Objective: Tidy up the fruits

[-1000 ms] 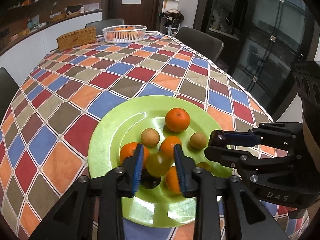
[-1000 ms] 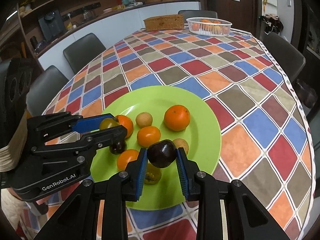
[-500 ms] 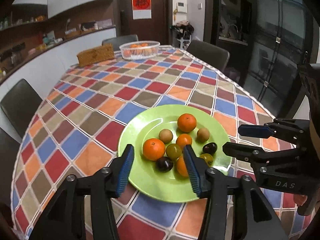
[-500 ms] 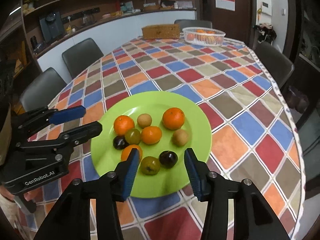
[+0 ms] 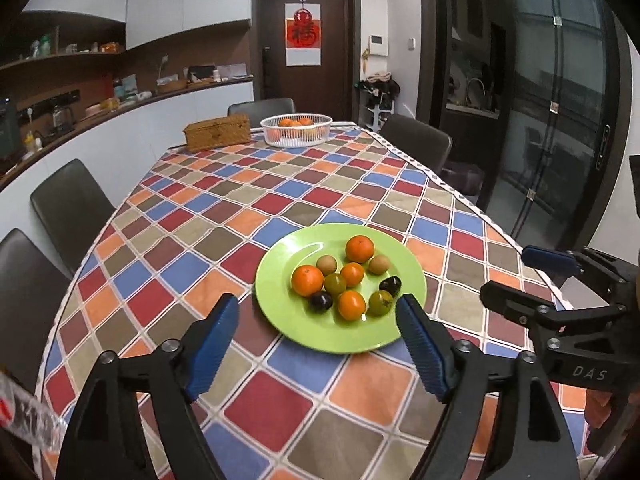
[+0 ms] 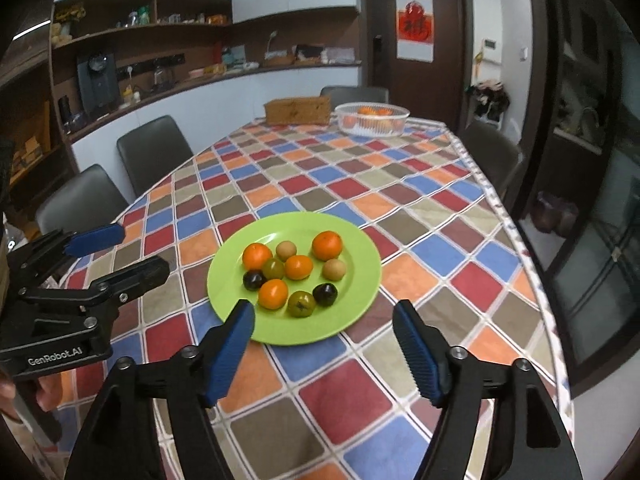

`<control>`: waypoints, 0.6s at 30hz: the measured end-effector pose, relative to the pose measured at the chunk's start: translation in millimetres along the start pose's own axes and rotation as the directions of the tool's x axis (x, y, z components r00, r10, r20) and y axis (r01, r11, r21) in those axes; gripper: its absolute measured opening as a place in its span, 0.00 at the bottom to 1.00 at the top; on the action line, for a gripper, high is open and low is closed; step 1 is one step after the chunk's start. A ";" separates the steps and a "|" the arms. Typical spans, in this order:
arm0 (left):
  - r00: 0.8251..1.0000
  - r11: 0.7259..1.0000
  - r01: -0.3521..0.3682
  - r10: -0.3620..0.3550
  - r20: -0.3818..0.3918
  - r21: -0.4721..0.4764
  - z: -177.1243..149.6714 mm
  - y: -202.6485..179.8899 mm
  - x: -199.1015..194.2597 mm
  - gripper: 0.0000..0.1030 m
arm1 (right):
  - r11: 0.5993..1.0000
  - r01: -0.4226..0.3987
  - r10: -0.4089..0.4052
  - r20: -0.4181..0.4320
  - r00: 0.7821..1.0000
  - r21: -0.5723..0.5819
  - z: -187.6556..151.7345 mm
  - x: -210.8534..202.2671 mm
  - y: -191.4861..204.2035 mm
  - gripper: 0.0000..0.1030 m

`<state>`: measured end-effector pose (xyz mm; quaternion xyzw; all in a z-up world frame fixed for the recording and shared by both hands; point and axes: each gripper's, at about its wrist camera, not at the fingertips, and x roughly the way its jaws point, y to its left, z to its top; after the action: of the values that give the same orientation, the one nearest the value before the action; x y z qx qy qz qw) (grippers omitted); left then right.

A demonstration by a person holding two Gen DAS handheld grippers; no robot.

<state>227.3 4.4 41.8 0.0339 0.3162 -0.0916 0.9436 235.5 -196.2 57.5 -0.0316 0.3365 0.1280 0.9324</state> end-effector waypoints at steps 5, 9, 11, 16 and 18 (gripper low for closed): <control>0.998 1.000 -0.031 0.031 0.052 0.005 -14.2 -7.0 -33.9 0.90 | 0.999 0.010 -0.011 0.042 0.999 0.033 -11.6 -33.1 2.9 0.78; 0.996 0.998 -0.053 0.052 0.079 0.017 -23.2 -14.0 -57.3 0.94 | 0.999 0.013 -0.016 0.060 0.998 0.047 -22.2 -53.0 6.7 0.79; 0.994 0.998 -0.065 0.063 0.094 0.025 -26.4 -17.5 -67.1 0.96 | 0.999 0.013 -0.016 0.065 0.998 0.052 -27.6 -61.3 8.2 0.80; 0.991 0.998 -0.065 0.062 0.118 0.019 -35.9 -23.9 -90.6 0.98 | 0.998 0.020 -0.025 0.084 0.996 0.062 -41.1 -83.1 10.2 0.81; 0.990 0.997 -0.071 0.068 0.125 0.022 -38.8 -26.9 -98.9 0.98 | 0.998 0.021 -0.027 0.091 0.996 0.065 -46.0 -91.6 11.5 0.81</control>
<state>121.7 -2.3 70.3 0.0516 0.2543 -0.0649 0.9636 136.1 -211.7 80.5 0.0000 0.2970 0.1074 0.9488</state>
